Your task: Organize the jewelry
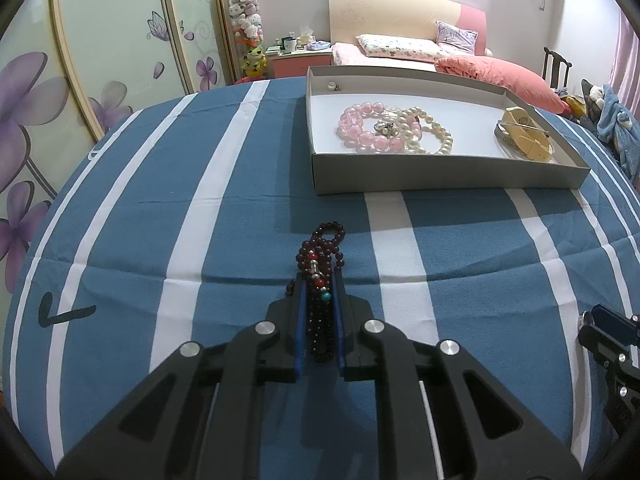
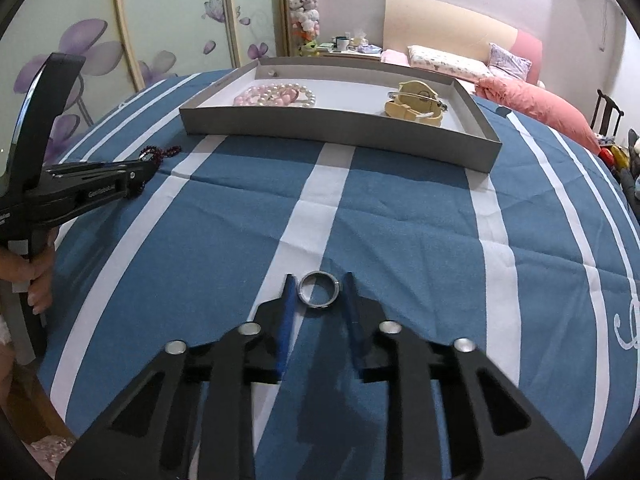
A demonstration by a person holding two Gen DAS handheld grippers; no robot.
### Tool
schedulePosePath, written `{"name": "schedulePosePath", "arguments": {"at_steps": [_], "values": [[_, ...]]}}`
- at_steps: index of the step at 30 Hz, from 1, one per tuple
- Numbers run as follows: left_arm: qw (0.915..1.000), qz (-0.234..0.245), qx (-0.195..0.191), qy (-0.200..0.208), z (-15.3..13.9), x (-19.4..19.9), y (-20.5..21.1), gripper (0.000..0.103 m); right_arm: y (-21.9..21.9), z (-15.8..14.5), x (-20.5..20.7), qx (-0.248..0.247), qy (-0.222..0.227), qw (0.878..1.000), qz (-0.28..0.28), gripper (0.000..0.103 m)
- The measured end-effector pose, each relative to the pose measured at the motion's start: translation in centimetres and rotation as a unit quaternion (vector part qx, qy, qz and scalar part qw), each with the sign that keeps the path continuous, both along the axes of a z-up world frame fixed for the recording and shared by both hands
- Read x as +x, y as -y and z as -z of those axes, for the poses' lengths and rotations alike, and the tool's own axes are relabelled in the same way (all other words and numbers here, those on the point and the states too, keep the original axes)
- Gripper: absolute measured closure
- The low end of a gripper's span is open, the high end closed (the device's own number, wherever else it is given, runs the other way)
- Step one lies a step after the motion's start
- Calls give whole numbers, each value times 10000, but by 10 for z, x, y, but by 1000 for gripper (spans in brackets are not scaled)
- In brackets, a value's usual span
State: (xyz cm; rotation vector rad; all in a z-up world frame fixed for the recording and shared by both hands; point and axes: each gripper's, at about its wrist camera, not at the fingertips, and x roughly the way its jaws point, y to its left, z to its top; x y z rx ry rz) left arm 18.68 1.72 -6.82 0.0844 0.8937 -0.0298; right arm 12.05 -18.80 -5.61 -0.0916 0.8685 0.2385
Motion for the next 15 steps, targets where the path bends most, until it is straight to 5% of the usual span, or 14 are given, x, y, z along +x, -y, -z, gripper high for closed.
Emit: {"name": "schedulePosePath", "arguments": {"at_steps": [15], "values": [[10000,1,4,-1,0,0,0,90,35,1,15,47,-64,9972,740,80]]}}
